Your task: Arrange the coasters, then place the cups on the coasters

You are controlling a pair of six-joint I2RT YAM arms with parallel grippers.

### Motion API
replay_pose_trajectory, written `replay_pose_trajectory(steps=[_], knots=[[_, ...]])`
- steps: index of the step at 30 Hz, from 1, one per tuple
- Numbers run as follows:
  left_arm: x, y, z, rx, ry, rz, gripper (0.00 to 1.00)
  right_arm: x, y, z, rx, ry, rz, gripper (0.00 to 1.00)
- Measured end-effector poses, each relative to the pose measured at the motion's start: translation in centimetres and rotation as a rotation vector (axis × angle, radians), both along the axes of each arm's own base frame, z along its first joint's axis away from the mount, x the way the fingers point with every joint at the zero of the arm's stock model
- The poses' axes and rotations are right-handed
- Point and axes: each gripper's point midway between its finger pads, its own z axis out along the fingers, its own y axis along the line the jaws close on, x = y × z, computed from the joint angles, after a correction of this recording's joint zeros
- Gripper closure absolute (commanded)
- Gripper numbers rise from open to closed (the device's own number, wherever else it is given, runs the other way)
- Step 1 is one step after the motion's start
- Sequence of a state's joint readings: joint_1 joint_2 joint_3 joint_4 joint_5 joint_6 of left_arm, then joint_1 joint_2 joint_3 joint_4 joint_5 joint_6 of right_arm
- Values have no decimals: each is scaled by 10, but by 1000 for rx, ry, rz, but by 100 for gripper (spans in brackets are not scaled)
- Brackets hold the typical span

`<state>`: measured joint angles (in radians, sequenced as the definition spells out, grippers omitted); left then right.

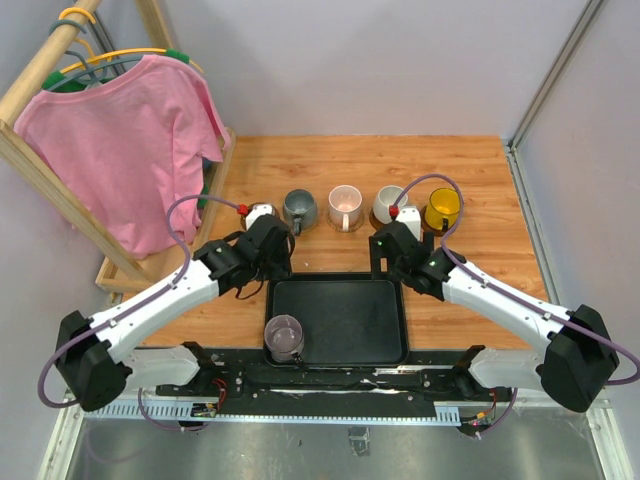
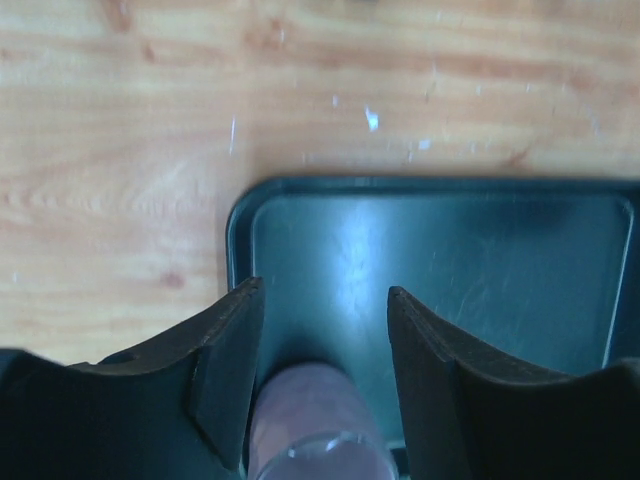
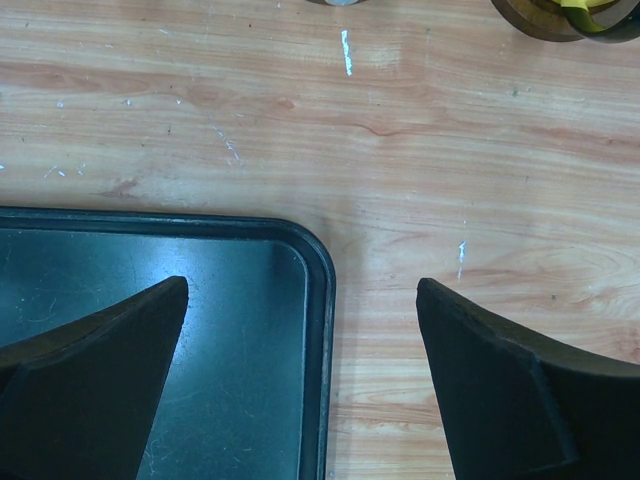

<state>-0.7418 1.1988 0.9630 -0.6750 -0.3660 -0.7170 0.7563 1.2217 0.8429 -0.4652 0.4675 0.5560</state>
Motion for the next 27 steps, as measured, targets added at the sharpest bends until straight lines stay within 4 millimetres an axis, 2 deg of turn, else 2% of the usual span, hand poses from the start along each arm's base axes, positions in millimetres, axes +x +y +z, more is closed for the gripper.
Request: replay_pose_trajectory(steps=[5, 10, 16, 20, 27], knots=[[-49, 5, -2, -13, 94, -25, 43, -1, 1, -2, 2, 6, 8, 2], [-79, 14, -4, -31, 166, -16, 44, -2, 5, -5, 11, 20, 24, 2], [-118, 20, -42, -3, 306, -47, 48, -4, 9, -9, 23, 39, 39, 2], [-131, 22, -56, 18, 354, -55, 53, -4, 10, -9, 28, 41, 43, 2], [-131, 21, -66, 25, 361, -50, 71, -5, 11, -11, 27, 47, 44, 2]])
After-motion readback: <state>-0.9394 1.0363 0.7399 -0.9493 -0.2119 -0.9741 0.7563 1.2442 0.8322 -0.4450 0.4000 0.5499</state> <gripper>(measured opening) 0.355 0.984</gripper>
